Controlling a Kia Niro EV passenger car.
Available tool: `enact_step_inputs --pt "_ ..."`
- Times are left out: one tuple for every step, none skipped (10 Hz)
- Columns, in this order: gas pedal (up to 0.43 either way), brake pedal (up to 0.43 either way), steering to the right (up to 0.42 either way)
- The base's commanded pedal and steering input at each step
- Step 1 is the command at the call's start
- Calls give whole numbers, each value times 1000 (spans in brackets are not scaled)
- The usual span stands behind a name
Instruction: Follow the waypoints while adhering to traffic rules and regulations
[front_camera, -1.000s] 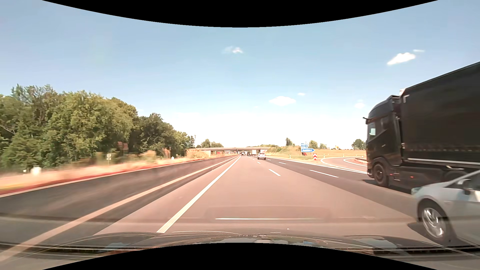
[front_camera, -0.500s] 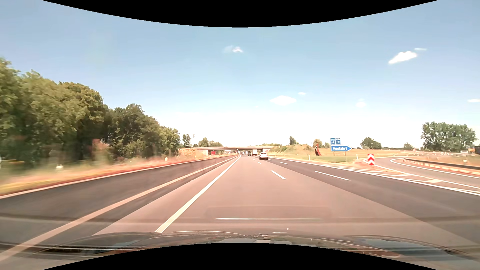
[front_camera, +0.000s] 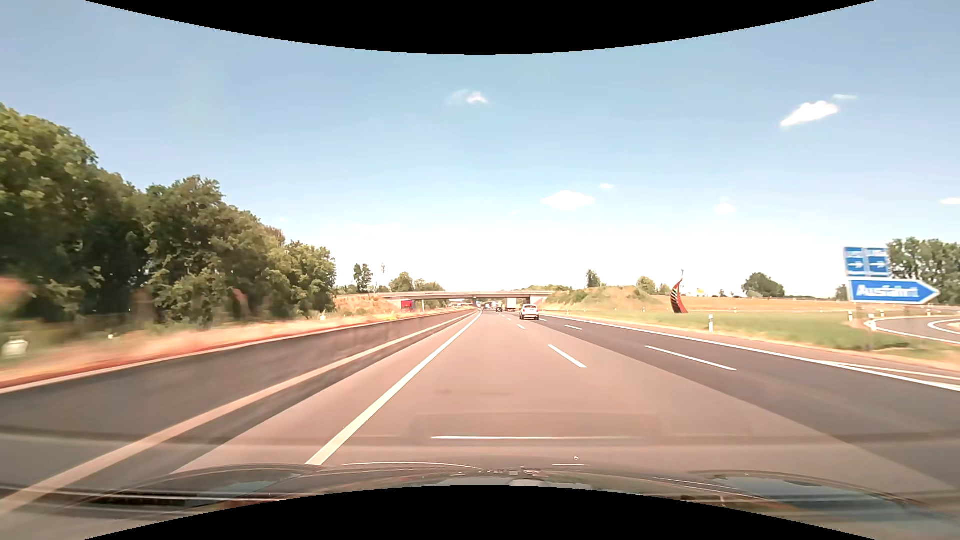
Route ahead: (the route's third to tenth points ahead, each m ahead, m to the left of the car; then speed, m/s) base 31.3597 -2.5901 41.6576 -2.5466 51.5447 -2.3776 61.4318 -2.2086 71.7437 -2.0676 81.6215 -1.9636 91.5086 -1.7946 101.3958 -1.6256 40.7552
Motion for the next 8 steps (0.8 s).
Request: enact_step_inputs --pt "689 0 -2" --pt "689 0 -2" --pt "689 0 -2" --pt "681 0 -2" --pt "681 0 -3" --pt "681 0 -3" --pt "681 0 -3" --pt "681 0 -3"
